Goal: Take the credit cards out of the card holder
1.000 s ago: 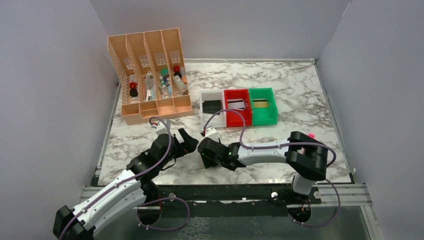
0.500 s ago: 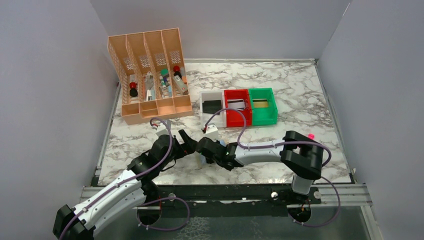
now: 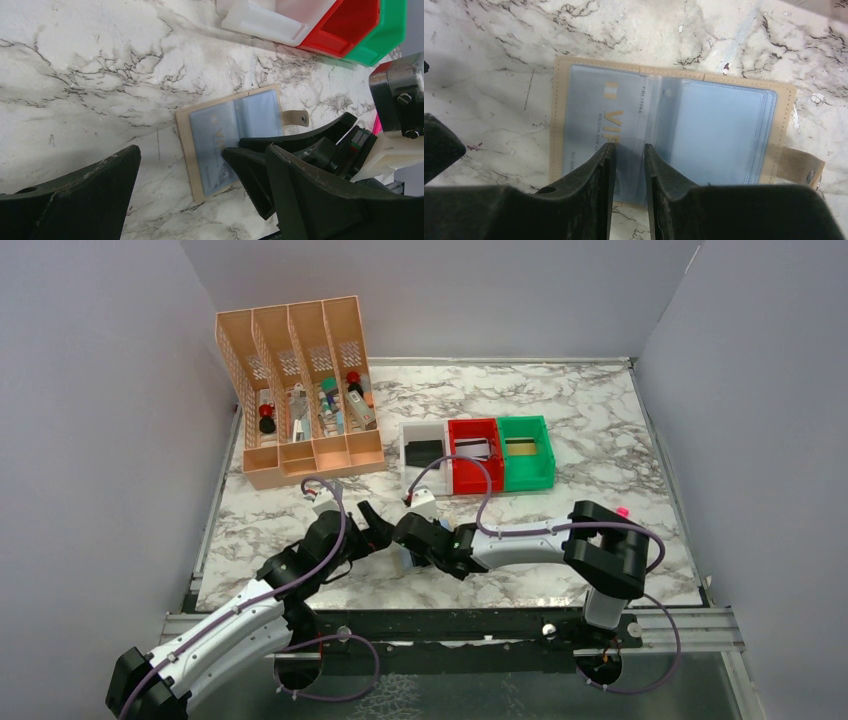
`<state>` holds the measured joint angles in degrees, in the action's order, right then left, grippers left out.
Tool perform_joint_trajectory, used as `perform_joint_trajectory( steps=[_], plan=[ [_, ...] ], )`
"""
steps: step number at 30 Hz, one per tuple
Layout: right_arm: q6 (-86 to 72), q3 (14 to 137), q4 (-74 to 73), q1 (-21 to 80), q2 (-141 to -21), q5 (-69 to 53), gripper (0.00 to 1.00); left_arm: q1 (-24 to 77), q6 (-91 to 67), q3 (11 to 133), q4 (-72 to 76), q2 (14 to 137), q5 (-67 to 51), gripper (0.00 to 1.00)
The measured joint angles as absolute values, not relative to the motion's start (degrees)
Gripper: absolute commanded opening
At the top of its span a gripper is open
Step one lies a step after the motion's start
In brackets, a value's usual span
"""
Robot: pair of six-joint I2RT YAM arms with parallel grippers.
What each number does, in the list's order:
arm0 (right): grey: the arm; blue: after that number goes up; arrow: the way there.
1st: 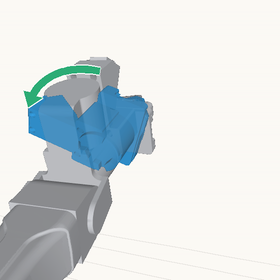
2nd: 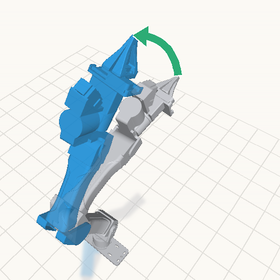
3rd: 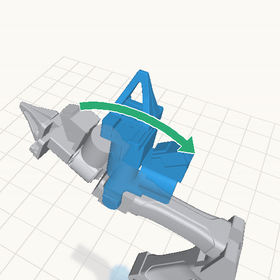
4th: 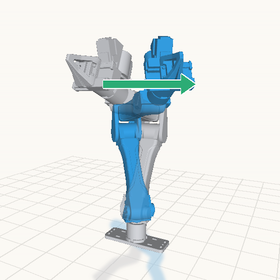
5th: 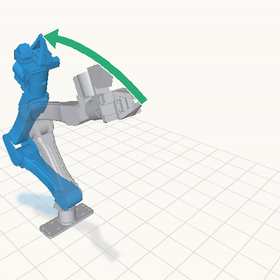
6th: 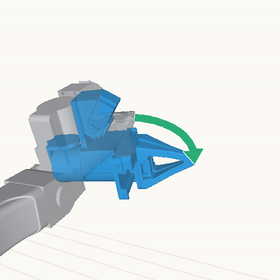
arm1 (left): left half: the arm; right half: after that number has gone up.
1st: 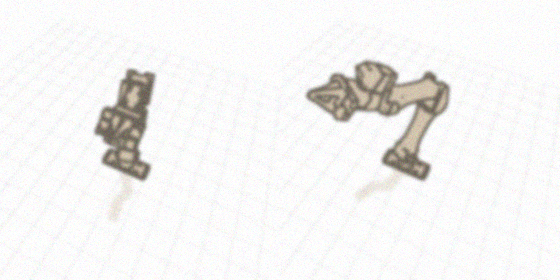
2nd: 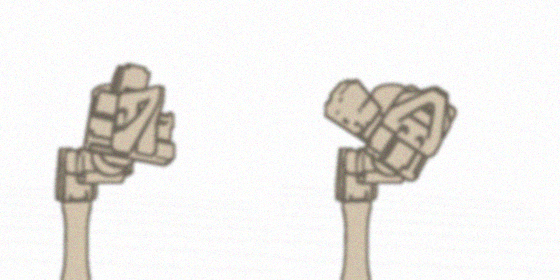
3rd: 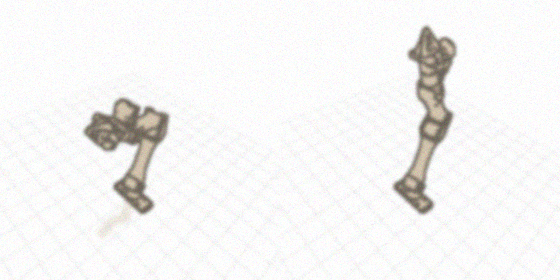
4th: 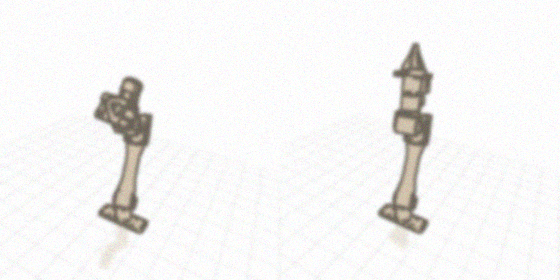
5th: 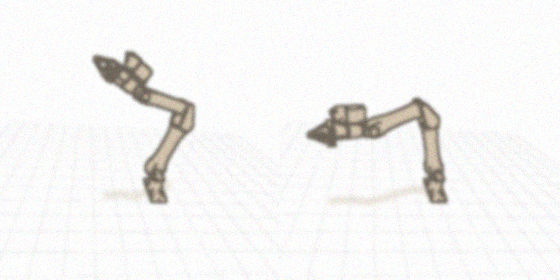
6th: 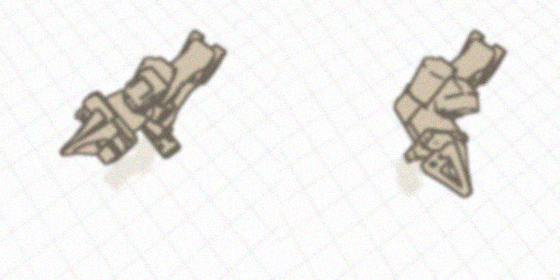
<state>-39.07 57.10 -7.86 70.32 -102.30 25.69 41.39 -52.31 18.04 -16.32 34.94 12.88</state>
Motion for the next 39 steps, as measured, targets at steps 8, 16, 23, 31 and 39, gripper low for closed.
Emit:
perform_joint_trajectory(
  steps=[8, 16, 23, 31, 39],
  plan=[
    [-36.4, 58.2, -9.7, 70.3, -102.0, 23.9, 0.53, 41.4, -52.3, 17.9, -16.3, 35.1, 12.9, 0.98],
    [-36.4, 60.3, -10.0, 70.3, -104.4, 23.4, 0.47, 41.3, -52.3, 17.3, -16.7, 34.9, 13.4, 0.98],
    [-38.7, 60.0, -8.7, 70.3, -104.8, 24.4, 0.25, 41.4, -52.5, 17.0, -16.8, 32.8, 13.4, 0.98],
    [-39.0, 60.0, -8.4, 70.3, -104.7, 25.4, 0.08, 41.4, -53.0, 16.8, -16.8, 32.6, 13.4, 0.98],
    [-37.8, 58.9, -7.6, 70.1, -103.5, 23.2, 0.01, 41.4, -53.3, 16.3, -16.5, 32.6, 13.3, 0.98]
  ],
)
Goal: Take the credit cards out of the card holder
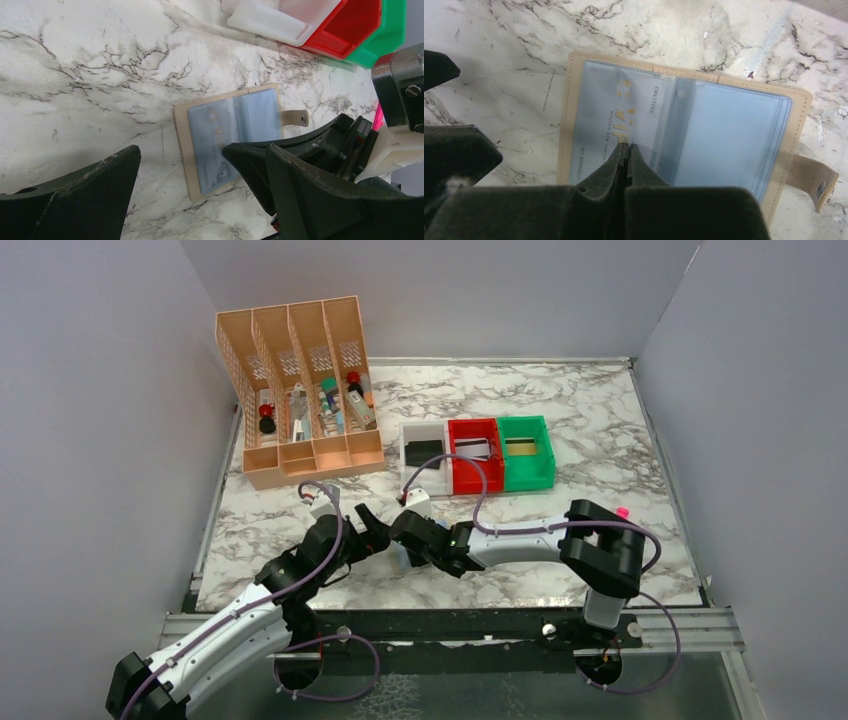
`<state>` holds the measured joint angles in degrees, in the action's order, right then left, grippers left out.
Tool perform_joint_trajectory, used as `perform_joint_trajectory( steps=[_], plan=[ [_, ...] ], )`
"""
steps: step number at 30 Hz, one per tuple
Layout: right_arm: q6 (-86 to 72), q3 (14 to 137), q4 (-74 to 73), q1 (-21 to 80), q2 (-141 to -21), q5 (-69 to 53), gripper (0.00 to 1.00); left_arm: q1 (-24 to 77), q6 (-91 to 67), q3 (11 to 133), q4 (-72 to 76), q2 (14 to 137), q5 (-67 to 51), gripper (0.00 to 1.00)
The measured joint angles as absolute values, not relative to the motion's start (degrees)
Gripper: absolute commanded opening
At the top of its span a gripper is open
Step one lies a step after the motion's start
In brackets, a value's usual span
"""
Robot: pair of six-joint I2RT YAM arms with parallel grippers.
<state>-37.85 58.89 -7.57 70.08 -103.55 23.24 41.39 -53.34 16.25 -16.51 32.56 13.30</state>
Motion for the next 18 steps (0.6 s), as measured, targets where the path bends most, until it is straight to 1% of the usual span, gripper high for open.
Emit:
perform_joint_trajectory(
  steps=[6, 15, 17, 18],
  plan=[
    [-37.4, 57.6, -7.3, 69.3, -101.7, 19.3, 0.01, 41.4, -53.4, 16.0, -15.9, 32.9, 12.8, 0.98],
    [-37.5, 54.7, -4.5, 64.9, -96.6, 14.5, 0.01, 41.4, -53.3, 15.9, -13.5, 34.5, 10.8, 0.98],
    [-37.5, 53.7, -3.9, 64.0, -96.0, 13.6, 0.15, 41.4, -53.1, 15.8, -12.5, 35.0, 10.1, 0.98],
    [-37.5, 53.5, -3.8, 63.6, -95.9, 13.2, 0.18, 41.4, -53.1, 15.8, -12.2, 35.3, 9.8, 0.98]
  ],
)
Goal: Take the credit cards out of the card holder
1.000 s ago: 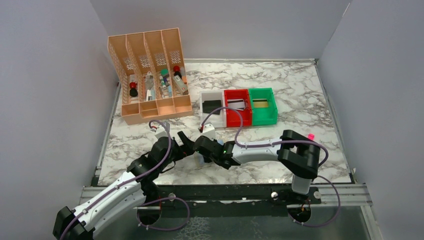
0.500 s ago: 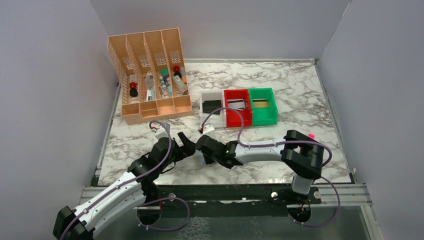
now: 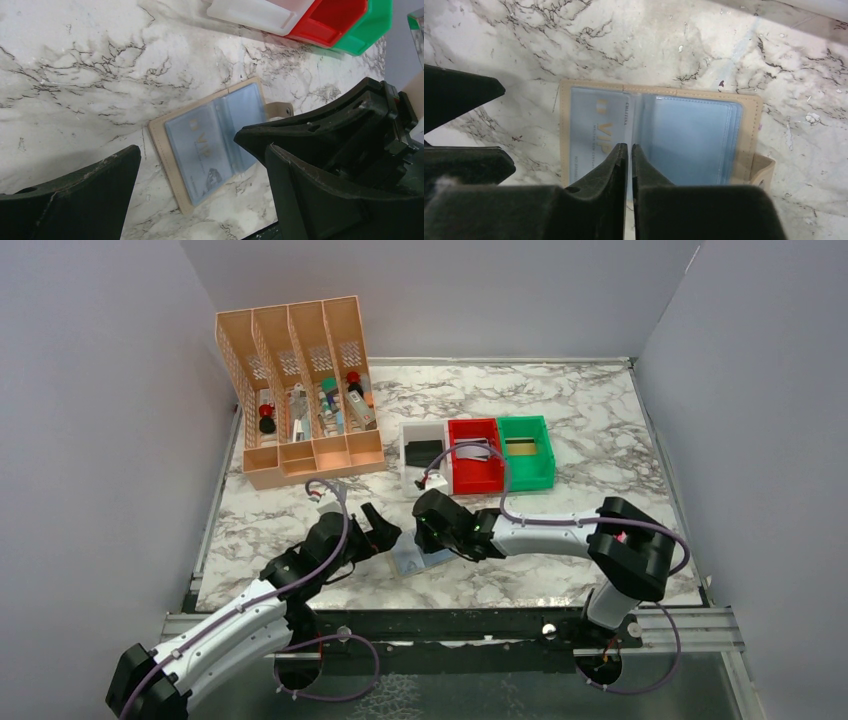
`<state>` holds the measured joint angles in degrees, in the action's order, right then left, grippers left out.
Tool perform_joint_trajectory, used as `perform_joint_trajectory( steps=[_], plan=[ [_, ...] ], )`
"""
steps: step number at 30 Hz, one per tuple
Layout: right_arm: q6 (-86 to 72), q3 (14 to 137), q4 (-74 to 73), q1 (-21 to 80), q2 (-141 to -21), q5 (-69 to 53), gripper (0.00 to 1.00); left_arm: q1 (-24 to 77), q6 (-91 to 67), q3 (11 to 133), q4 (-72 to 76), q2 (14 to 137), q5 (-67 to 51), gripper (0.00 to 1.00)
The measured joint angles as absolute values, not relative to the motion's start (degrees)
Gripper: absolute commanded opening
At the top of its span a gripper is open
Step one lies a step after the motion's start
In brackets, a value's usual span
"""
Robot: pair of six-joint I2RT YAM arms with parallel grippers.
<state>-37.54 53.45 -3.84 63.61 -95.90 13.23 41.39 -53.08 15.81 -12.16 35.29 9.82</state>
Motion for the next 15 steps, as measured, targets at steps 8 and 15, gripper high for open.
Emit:
perform_joint_trajectory(
  steps=[8, 15],
  plan=[
    [-35.9, 53.9, -3.2, 63.3, -97.8, 9.8, 0.43, 41.4, -53.1, 15.8, -12.2, 35.8, 9.6, 0.98],
    [-31.4, 55.3, -3.2, 63.3, -99.3, 8.7, 0.53, 41.4, -54.0, 15.8, -15.1, 31.0, 11.2, 0.98]
  ],
)
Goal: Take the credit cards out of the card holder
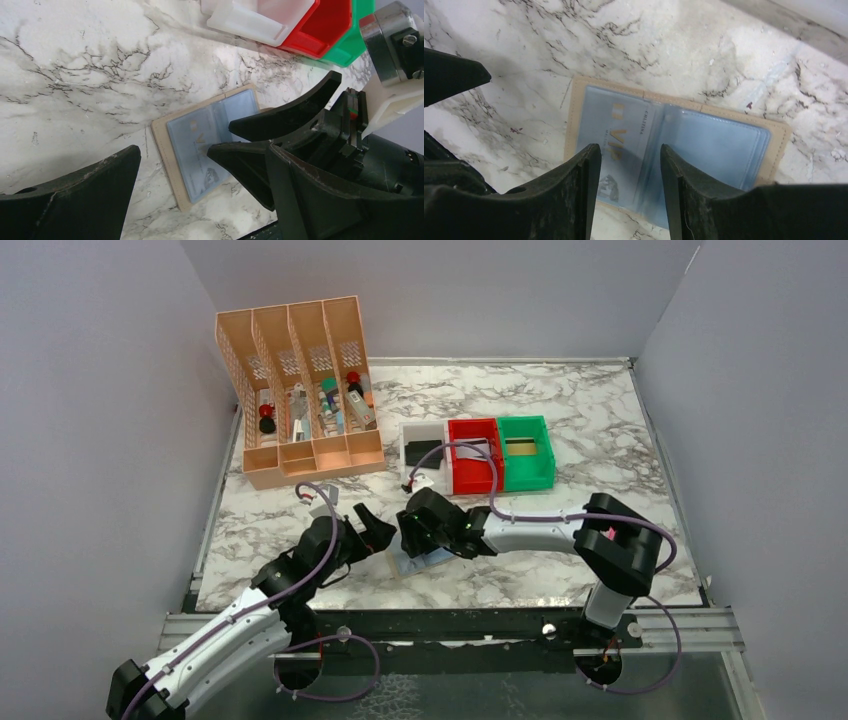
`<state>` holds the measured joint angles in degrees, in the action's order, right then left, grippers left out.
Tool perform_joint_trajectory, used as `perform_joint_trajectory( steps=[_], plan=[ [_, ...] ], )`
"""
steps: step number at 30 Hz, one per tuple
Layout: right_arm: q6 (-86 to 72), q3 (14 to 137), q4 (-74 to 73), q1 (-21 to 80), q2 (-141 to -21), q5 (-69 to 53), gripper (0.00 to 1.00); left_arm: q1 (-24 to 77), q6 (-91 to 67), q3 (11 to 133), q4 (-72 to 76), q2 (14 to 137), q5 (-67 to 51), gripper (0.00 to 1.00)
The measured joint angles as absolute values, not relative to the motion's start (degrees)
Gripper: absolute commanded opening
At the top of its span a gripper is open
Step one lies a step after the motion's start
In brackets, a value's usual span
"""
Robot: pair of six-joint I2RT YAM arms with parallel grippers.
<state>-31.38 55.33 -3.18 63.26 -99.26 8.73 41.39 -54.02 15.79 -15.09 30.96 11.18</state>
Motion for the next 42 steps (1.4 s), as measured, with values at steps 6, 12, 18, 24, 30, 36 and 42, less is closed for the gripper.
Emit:
perform_joint_trajectory(
  steps=[6, 12, 18, 24, 30, 36, 42],
  plan=[
    [-27.7, 57.6, -3.1, 63.5, -101.5, 8.2, 0.52, 41.4, -54.7, 15.6, -16.3, 28.8, 12.1, 0.98],
    [-24.7, 59.6, -3.7, 64.1, -104.3, 9.0, 0.47, 41.4, -54.9, 15.6, -18.0, 29.0, 13.0, 0.98],
    [-23.7, 60.1, -3.5, 65.3, -105.3, 13.1, 0.25, 41.4, -55.0, 15.5, -18.2, 29.2, 13.1, 0.98],
    [-23.9, 60.3, -3.8, 65.8, -105.4, 17.0, 0.04, 41.4, -55.1, 15.5, -18.2, 29.2, 13.4, 0.98],
    [-24.0, 60.3, -3.9, 66.1, -105.3, 17.5, 0.01, 41.4, -55.1, 15.5, -18.2, 29.5, 13.4, 0.98],
    [-24.8, 58.8, -3.9, 66.1, -102.9, 15.3, 0.01, 41.4, -55.1, 15.5, -18.2, 29.6, 13.4, 0.98],
    [-26.0, 58.8, -2.9, 66.1, -99.0, 12.2, 0.01, 41.4, -55.1, 15.5, -18.2, 29.6, 13.4, 0.98]
  ],
)
